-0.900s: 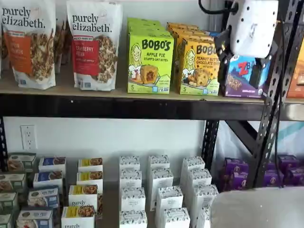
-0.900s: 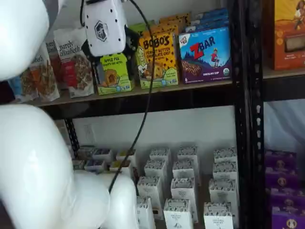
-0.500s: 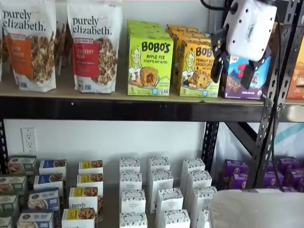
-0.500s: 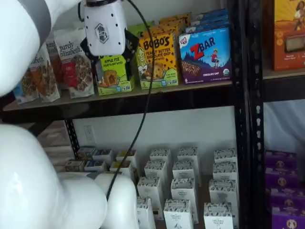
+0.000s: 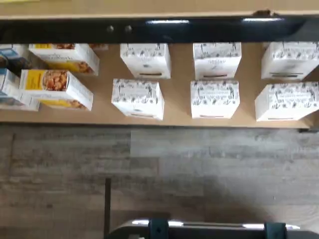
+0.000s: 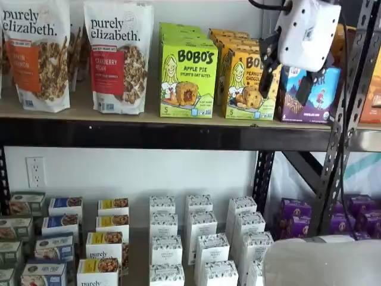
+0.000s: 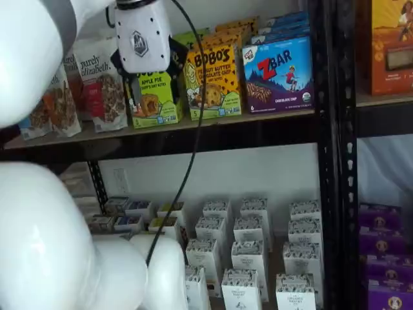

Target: Pick the green box on the top shelf, the fourth from the left

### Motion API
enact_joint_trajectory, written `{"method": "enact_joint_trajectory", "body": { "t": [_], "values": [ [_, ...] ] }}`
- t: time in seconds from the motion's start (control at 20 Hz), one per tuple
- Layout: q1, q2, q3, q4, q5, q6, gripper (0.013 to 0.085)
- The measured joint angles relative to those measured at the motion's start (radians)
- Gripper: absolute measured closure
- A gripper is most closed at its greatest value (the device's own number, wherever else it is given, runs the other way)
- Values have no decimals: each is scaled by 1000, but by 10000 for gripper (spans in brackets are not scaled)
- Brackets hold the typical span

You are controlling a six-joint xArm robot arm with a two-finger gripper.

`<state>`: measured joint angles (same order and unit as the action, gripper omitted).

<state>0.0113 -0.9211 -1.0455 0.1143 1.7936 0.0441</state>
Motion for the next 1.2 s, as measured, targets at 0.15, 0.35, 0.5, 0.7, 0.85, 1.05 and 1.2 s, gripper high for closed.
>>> {"method": "enact_joint_trajectory", "body": {
  "t": [0.15,0.35,0.5,0.7,0.85,1.05,1.2],
  "values": [
    [30,19,-7,-5,-34,25,130],
    [83,63,-28,-21,-88,69,130],
    [118,102,-48,-30,-131,99,130],
    [161,167,-89,-37,-172,136,130],
    [187,220,-125,-41,-195,160,130],
    [231,301,-183,-62,-230,200,130],
    [246,356,-223,-57,-244,214,130]
  ]
}}
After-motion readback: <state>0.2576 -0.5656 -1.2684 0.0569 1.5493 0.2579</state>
